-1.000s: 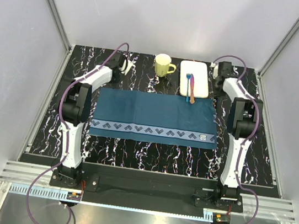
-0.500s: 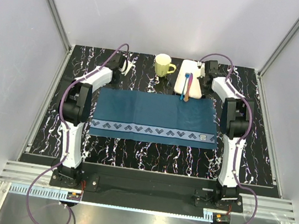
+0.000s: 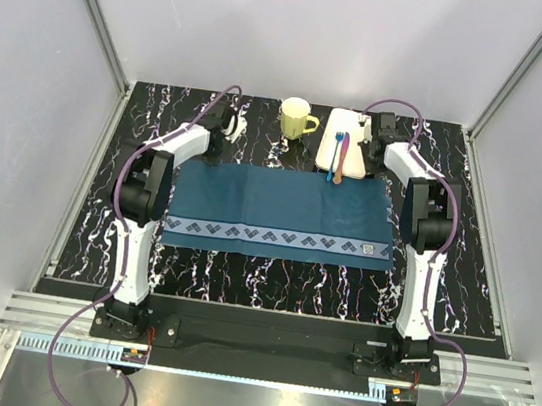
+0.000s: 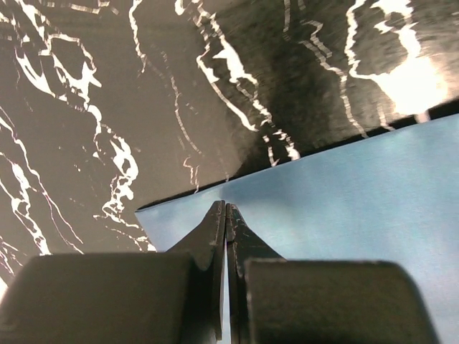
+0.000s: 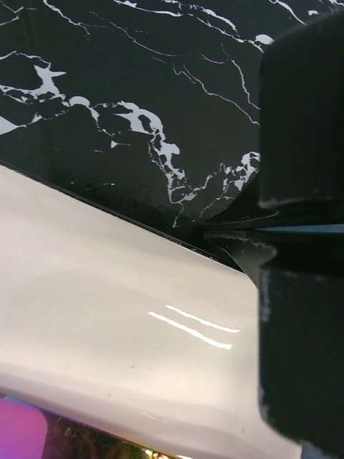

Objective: Set the dinner table for one person
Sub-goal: Move the napkin to the center of the board.

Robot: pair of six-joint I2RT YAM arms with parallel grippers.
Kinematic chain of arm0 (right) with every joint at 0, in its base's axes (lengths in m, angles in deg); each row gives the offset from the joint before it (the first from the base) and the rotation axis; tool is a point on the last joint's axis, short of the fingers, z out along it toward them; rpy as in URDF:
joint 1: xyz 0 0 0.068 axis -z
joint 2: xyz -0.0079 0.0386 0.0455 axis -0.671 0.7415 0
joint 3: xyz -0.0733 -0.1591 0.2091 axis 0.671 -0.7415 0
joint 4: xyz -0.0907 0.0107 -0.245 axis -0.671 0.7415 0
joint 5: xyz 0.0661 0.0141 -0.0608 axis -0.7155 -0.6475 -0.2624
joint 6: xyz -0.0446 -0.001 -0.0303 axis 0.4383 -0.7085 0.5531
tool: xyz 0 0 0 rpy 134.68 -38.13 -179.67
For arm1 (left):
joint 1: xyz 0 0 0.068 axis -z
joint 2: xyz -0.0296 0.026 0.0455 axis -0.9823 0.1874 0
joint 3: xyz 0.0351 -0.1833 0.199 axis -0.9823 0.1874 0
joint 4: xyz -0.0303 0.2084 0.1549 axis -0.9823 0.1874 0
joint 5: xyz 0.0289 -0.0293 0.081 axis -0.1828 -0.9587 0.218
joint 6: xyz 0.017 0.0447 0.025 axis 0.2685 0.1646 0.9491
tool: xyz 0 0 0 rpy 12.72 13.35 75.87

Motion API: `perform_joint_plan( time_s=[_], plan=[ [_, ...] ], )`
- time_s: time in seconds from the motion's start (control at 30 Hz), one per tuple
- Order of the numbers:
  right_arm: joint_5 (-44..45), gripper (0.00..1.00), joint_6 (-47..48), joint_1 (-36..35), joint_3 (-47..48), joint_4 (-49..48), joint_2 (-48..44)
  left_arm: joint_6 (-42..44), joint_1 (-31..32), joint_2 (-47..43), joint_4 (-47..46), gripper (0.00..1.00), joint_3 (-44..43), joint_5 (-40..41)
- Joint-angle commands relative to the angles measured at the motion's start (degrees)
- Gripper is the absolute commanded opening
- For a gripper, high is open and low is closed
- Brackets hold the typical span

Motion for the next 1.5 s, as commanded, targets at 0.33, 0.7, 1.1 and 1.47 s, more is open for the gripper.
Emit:
perform_joint_plan(
  time_s=[0.33, 0.7, 1.1, 1.47],
  plan=[
    [0.85, 0.00, 1.14, -0.28, -5.47, 0.73, -5.90, -3.91, 0.19, -2.06, -8.72, 0.00, 2.35, 5.58],
    [0.76, 0.00, 0.88, -0.19, -6.09, 0.38, -5.81, -6.38, 0.11, -1.97, -12.15, 0.00, 1.30, 4.97],
    [0.85, 0.00, 1.15, -0.19, -6.09, 0.47, -6.07, -8.84, -0.07, 3.12, -9.89, 0.00, -6.25, 7.87],
    [1.20, 0.00, 1.59, -0.19, -6.62, 0.47, -7.74, -10.16, -0.60, 7.26, 2.61, 0.00, -11.63, 4.36]
  ],
)
